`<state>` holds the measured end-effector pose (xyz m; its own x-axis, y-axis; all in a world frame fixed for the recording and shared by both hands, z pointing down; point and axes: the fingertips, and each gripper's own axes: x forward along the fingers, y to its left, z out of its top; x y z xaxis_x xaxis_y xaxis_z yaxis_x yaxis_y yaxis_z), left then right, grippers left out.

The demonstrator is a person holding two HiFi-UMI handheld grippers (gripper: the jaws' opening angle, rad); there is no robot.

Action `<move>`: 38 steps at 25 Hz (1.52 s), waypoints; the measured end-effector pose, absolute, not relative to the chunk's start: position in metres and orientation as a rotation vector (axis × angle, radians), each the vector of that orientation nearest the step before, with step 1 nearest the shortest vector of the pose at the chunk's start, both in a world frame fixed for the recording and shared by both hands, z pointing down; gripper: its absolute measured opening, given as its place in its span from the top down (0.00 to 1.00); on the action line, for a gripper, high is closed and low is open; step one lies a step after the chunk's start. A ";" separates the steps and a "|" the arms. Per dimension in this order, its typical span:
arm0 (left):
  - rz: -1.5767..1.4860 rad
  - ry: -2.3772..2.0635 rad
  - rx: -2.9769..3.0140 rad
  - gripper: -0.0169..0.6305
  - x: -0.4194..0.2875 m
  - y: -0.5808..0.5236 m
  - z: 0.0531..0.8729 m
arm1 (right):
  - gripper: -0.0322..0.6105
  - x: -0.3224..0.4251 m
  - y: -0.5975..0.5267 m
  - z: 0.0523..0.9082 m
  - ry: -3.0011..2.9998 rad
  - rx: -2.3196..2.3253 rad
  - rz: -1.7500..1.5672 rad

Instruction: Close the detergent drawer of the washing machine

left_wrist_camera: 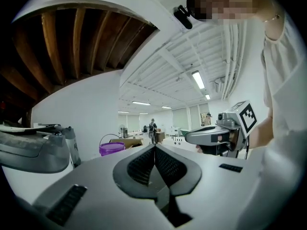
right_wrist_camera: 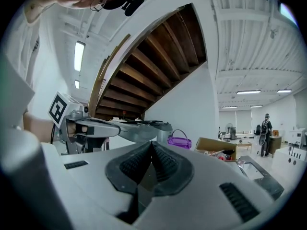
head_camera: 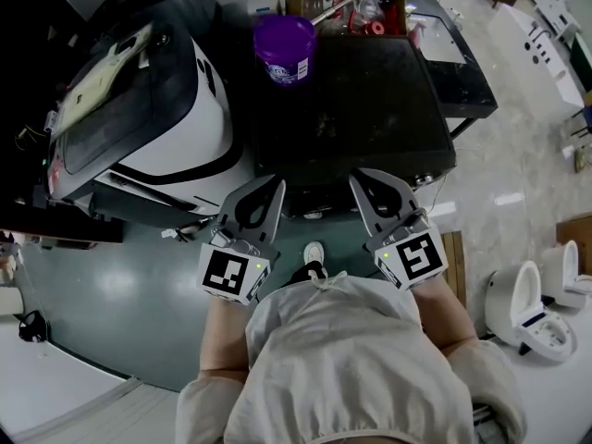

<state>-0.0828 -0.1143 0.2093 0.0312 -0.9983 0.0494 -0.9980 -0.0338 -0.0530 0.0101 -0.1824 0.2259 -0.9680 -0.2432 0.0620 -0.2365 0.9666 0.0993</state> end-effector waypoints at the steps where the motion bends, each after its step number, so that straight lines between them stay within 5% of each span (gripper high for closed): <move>1: -0.124 2.180 -2.247 0.94 -0.085 -0.115 0.208 | 0.94 0.009 -0.184 0.227 -3.044 0.375 -0.136; 38: -0.161 2.251 -2.239 0.94 -0.086 -0.141 0.226 | 0.95 0.021 -0.206 0.238 -3.043 0.372 -0.166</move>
<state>-0.0858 -0.1408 0.2263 -0.0075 -0.9951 0.0981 -0.9990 0.0031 -0.0450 0.0206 -0.2058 0.2382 -0.9681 -0.2436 0.0581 -0.2358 0.9649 0.1158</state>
